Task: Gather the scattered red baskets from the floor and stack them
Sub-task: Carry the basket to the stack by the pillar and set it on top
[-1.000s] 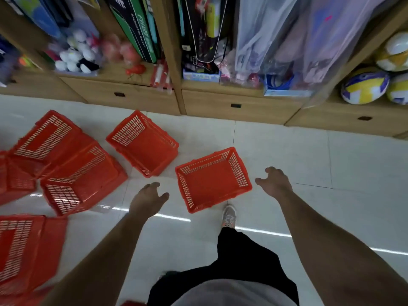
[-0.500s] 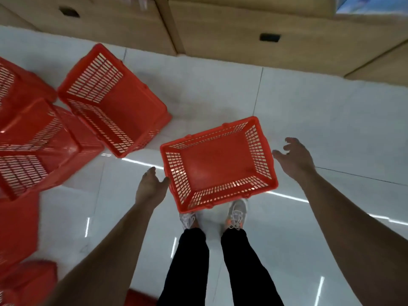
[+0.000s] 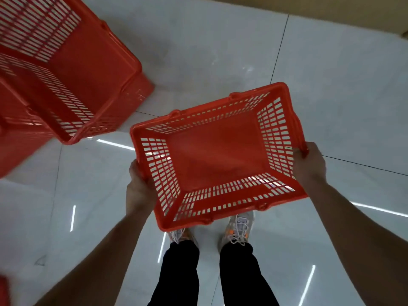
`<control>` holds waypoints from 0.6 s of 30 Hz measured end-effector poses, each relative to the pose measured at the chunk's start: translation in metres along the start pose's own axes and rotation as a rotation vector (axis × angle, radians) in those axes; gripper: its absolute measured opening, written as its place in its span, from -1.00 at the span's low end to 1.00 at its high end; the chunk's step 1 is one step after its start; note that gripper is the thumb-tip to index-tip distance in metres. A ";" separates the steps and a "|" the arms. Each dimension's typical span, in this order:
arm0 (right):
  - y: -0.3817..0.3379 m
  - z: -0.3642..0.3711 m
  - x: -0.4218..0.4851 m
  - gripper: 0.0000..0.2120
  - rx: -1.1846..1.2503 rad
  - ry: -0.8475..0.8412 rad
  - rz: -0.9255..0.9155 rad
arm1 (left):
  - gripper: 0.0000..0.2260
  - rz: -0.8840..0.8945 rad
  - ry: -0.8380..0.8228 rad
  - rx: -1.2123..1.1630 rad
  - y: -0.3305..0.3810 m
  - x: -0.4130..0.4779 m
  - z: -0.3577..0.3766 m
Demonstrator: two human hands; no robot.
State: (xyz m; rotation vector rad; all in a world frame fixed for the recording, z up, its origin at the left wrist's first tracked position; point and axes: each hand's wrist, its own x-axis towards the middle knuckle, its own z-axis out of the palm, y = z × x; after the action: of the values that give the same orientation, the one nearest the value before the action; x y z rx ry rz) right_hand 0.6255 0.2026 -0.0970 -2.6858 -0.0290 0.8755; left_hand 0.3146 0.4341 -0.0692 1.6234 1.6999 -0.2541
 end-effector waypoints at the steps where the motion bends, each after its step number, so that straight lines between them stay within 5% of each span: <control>1: -0.003 -0.005 -0.004 -0.67 0.013 0.011 0.006 | -0.49 0.000 0.008 -0.010 0.001 -0.004 -0.007; 9: -0.069 -0.113 -0.113 -0.71 0.088 0.045 0.015 | -0.44 -0.011 0.044 -0.071 0.050 -0.087 -0.136; 18: -0.206 -0.287 -0.283 -0.71 0.148 0.038 -0.205 | -0.52 0.044 0.248 -0.230 0.096 -0.272 -0.369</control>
State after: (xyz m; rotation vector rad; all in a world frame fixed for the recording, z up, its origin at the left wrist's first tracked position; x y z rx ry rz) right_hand 0.5769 0.2827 0.3459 -2.5069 -0.2181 0.7340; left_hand 0.2379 0.4671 0.3915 1.5676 1.7993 0.1667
